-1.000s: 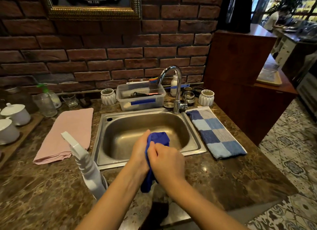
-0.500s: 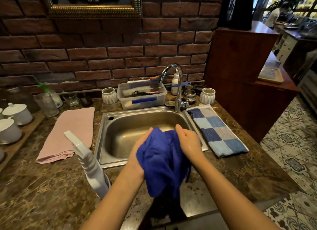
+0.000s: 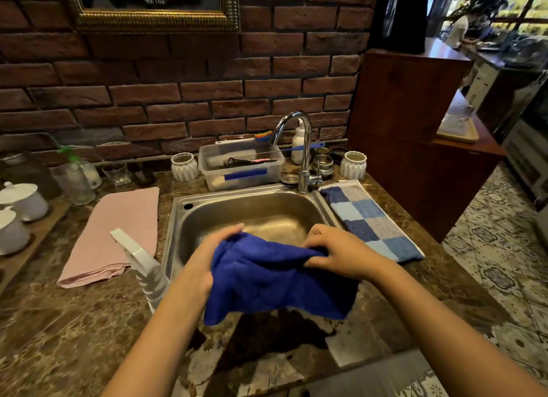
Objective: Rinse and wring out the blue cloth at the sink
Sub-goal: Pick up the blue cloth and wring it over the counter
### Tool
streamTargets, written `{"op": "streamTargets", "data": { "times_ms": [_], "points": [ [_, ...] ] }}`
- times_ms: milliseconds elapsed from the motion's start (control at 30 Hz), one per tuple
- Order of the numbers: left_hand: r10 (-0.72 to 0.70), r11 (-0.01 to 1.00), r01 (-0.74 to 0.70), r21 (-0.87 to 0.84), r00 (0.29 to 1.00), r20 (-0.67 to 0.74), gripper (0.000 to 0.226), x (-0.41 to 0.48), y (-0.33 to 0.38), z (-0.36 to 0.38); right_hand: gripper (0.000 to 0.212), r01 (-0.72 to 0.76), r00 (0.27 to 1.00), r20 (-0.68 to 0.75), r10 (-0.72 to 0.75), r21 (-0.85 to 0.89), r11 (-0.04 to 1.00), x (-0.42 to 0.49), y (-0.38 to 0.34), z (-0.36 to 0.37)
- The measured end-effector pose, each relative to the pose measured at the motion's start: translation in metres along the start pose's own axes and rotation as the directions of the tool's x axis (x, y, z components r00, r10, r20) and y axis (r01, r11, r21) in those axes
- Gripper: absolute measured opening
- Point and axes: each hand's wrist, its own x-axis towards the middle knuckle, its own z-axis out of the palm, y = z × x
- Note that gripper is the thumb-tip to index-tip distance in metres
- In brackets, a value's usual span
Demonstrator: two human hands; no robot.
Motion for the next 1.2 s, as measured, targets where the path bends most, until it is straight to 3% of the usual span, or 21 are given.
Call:
{"op": "streamTargets", "data": {
  "times_ms": [67,133,167,300,400,467,533,667,733,833,967,1100,1200],
  "points": [
    [-0.032,0.973,0.025,0.228,0.999,0.028,0.039,0.008,-0.008,-0.007,0.013,0.006,0.996,-0.089,0.011,0.192,0.981,0.001,0.001,-0.003],
    [-0.016,0.802,-0.030,0.596,0.997,0.072,0.064,0.011,-0.016,-0.009,0.013,0.004,0.990,-0.133,0.046,0.353,0.935,0.002,0.000,-0.009],
    [-0.008,0.717,-0.088,0.691,0.991,0.134,0.057,0.012,-0.020,-0.008,0.015,-0.024,0.987,-0.135,0.083,0.392,0.919,0.003,-0.003,-0.010],
    [-0.085,0.495,-0.323,0.806,0.906,0.415,0.031,0.013,-0.023,0.005,0.024,-0.163,0.968,-0.099,0.229,0.444,0.881,0.013,-0.016,-0.011],
    [0.047,0.406,-0.428,0.807,0.892,0.449,0.057,0.025,-0.022,0.003,0.027,-0.196,0.968,-0.053,0.244,0.443,0.875,0.016,-0.011,-0.014],
    [0.109,0.483,-0.385,0.787,0.918,0.382,0.045,0.034,-0.018,0.000,0.028,-0.215,0.966,-0.035,0.257,0.445,0.869,0.015,-0.002,-0.019],
    [0.090,0.638,-0.239,0.732,0.967,0.237,0.021,0.042,-0.014,0.000,0.031,-0.234,0.962,-0.049,0.270,0.367,0.900,0.018,0.011,-0.024],
    [0.060,0.855,-0.059,0.515,0.998,0.016,0.027,0.063,-0.015,0.022,0.035,-0.349,0.903,-0.261,0.340,0.013,0.937,0.037,0.021,-0.016],
    [0.074,0.935,-0.025,0.355,0.989,-0.125,0.035,0.076,-0.017,0.041,0.041,-0.339,0.884,-0.344,0.318,-0.001,0.941,0.044,0.010,-0.002],
    [0.138,0.966,-0.071,0.247,0.954,-0.265,0.049,0.099,-0.025,0.065,0.054,-0.231,0.871,-0.401,0.282,0.172,0.958,0.054,-0.011,0.009],
    [0.188,0.963,-0.105,0.247,0.921,-0.341,0.042,0.116,-0.035,0.100,0.054,-0.282,0.775,-0.471,0.423,0.341,0.897,0.097,0.018,-0.006],
    [0.196,0.967,-0.101,0.232,0.880,-0.433,0.043,0.134,-0.036,0.101,0.053,-0.278,0.831,-0.355,0.428,0.401,0.873,0.122,0.051,-0.009],
    [0.137,0.990,-0.110,0.084,0.868,-0.476,0.055,0.145,-0.036,0.088,0.055,-0.193,0.872,-0.363,0.328,0.361,0.912,0.112,0.038,0.008]
  ]
}}
